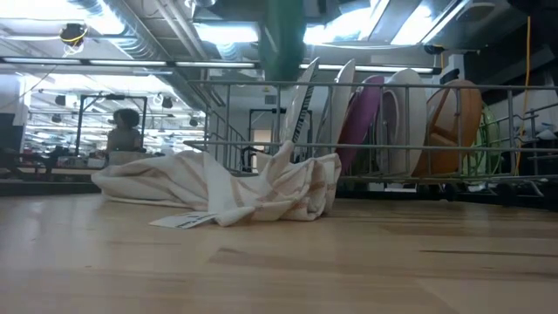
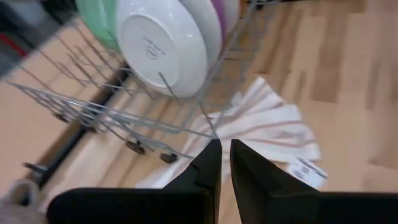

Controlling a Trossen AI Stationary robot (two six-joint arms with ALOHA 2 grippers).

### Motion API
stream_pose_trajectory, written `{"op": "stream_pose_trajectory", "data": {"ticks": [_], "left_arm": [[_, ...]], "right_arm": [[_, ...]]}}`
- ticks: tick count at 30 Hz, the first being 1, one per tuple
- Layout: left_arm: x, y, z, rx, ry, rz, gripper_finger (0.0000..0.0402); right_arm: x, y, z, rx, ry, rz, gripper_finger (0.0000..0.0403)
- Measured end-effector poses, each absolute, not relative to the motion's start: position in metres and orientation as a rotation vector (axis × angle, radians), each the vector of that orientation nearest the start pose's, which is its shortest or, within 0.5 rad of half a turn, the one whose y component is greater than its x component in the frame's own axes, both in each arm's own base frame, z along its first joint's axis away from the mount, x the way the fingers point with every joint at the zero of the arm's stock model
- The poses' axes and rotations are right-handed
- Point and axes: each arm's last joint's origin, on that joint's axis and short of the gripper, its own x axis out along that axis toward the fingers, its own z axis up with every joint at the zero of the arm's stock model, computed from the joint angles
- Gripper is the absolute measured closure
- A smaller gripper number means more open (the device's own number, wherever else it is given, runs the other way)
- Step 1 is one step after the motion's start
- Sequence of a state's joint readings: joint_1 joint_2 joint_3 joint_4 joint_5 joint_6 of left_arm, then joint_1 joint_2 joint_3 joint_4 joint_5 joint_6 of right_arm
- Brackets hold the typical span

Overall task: Sort dishes
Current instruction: Put the dark green plate into the dish rack

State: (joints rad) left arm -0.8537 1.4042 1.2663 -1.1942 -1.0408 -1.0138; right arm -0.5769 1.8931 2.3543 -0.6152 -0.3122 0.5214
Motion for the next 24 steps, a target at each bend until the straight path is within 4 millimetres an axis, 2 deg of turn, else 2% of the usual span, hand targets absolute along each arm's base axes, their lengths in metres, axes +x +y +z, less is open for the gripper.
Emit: {"op": "stream_pose_trajectory", "data": {"ticks": [5,11,16,24], "left_arm": [[0.203,-0.172,0.29,0.222,0.549,0.594,0.0375],[0.231,-0.164,0.267,0.3,0.54,0.718,0.0375],[0.251,-0.157,0.249,0.322,0.572,0.782,0.0375],[0.269,-0.152,0.232,0.343,0.608,0.811,0.0375]], "right_arm": [[0.31,-0.24,0.491,0.654,0.1,-0.423,0.0392],[0.297,-0.266,0.477,0.781,0.102,-0.456,0.0389],[0.3,-0.28,0.459,0.829,0.091,-0.464,0.0388],[0.317,-0.294,0.43,0.943,-0.016,-0.322,0.0387]]}}
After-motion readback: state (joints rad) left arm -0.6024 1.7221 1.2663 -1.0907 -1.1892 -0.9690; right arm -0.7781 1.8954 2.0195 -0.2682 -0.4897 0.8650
